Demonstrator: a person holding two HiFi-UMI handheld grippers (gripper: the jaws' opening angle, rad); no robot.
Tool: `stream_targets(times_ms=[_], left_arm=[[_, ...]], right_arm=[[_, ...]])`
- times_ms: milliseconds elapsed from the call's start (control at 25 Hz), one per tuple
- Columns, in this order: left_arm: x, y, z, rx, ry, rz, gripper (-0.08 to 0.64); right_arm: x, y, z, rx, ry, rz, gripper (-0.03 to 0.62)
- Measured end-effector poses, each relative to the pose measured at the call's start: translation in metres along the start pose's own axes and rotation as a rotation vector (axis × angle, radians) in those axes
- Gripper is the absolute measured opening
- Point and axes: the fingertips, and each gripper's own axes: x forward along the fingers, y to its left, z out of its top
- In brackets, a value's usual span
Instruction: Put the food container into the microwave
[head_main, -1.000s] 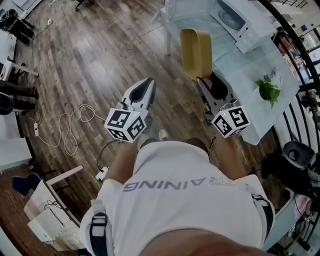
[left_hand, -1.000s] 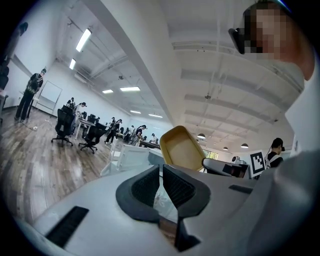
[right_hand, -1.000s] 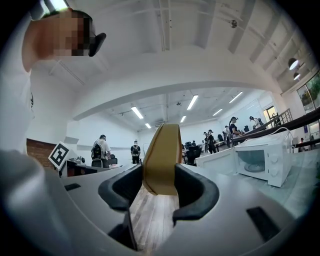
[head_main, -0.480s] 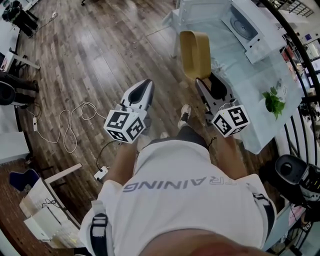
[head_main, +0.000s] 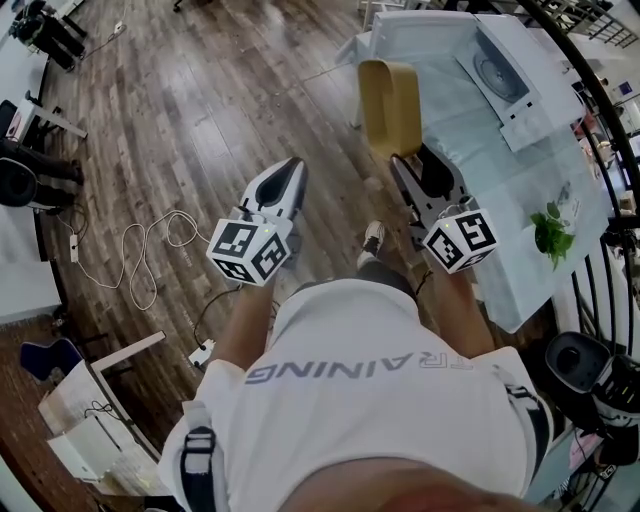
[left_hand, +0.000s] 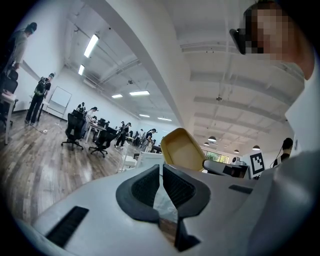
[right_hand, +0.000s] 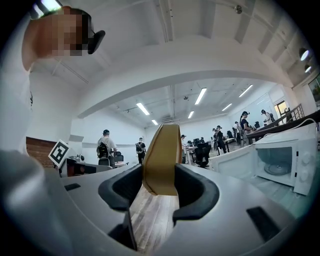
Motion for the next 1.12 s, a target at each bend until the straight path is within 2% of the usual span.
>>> stream_targets(times_ms=[480, 880, 1120], left_arm=[[0.109, 0.007, 0.016, -0.003, 0.025, -0.019, 0.049], [0.226, -0.012, 0.017, 0.004, 0.064, -0.082, 0.049], [0.307, -0.035, 0.006, 0.012, 0.099, -0.124, 0.049]], right_arm=[[0.039, -0.098, 0.015, 0.024, 0.004, -0.027, 0.215], [0.044, -0.208, 0.027, 0.046, -0.004, -0.101, 0.215], [0.036, -0.294, 0.028, 0.080, -0.006, -0.163, 0.215]])
